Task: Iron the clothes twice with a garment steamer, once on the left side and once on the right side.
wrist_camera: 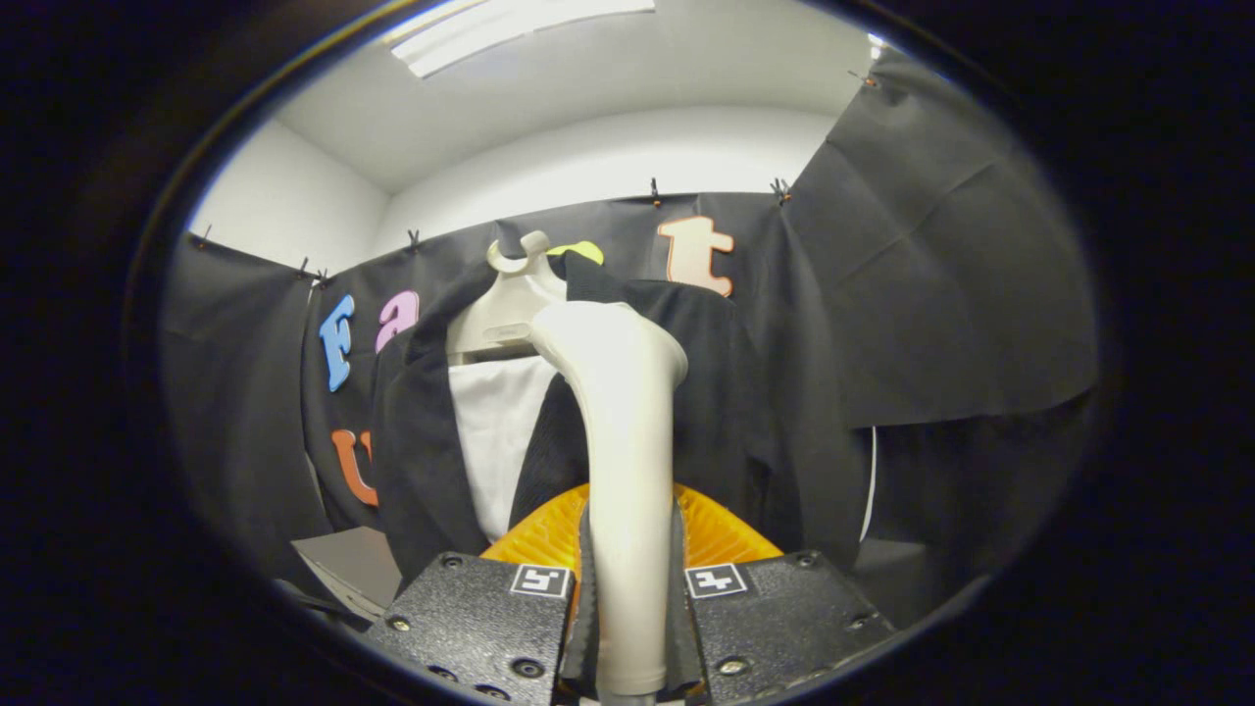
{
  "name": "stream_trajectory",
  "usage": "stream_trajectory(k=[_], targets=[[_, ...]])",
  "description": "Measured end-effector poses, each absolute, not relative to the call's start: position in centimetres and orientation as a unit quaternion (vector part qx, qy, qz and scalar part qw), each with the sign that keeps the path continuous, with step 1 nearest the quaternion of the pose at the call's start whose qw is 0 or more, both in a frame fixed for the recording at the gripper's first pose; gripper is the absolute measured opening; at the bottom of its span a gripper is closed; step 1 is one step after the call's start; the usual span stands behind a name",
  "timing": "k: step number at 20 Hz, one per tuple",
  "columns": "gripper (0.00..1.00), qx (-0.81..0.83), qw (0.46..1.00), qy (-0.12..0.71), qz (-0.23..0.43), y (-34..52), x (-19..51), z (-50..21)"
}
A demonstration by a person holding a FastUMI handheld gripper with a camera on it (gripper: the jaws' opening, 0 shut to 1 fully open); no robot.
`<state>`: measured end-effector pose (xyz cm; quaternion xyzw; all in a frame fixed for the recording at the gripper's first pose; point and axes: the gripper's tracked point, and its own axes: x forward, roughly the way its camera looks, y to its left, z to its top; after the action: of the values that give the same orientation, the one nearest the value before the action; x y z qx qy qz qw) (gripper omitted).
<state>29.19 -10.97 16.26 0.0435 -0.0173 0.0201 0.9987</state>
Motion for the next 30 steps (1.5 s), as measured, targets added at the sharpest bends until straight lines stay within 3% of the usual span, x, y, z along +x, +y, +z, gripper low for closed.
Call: stream_trajectory(k=[15,30], targets=[[0.30,0.030,0.995,0.073,-0.055,-11.6,23.8,5.2],[0.30,0.029,0.979,0.180,-0.088,-10.9,19.9,-6.4]])
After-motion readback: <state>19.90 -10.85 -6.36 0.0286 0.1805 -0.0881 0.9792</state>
